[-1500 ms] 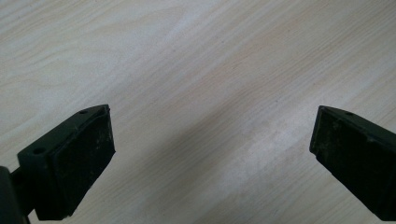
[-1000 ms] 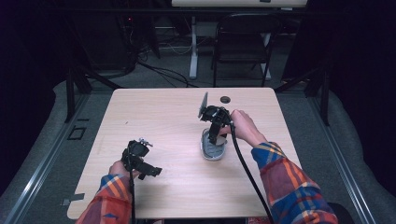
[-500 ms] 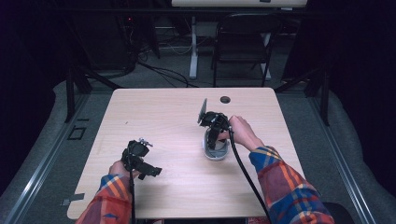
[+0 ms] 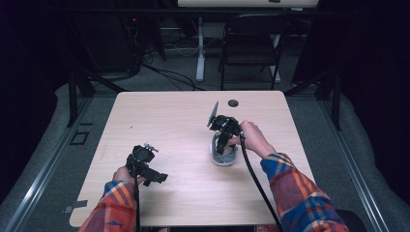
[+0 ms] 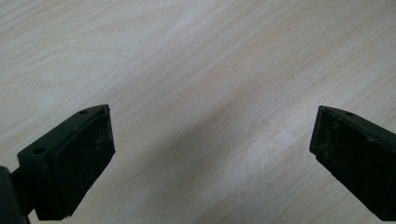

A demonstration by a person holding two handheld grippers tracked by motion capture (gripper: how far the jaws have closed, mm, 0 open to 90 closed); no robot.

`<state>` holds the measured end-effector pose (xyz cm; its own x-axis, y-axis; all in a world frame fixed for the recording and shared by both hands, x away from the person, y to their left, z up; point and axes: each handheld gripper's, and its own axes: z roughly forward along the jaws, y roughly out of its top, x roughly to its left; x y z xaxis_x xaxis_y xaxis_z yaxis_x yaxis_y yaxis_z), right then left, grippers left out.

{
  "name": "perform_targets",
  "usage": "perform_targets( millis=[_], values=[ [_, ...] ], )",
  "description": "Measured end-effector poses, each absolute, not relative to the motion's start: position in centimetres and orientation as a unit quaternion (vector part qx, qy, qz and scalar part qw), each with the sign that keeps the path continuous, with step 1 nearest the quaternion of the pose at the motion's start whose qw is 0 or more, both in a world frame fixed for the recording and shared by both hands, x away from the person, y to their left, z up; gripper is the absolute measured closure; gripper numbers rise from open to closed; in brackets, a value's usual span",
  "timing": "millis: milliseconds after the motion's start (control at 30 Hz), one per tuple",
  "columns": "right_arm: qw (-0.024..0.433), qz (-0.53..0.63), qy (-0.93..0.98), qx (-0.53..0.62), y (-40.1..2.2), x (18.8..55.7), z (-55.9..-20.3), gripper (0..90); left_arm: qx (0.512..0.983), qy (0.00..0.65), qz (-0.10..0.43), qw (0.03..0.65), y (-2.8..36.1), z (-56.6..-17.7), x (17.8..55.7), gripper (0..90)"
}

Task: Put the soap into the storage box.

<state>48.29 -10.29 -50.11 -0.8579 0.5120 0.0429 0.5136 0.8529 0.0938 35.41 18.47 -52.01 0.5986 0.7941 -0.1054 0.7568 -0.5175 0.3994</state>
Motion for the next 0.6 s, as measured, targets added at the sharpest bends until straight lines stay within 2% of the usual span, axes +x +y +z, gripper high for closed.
perform_targets(
  millis=[600],
  values=[
    [-0.003,-0.071,-0.96,-0.272,-11.4,47.4,-48.6,23.1,0.87,0.445,0.045,0.206,18.5,-52.0,35.4,0.0]
  ],
)
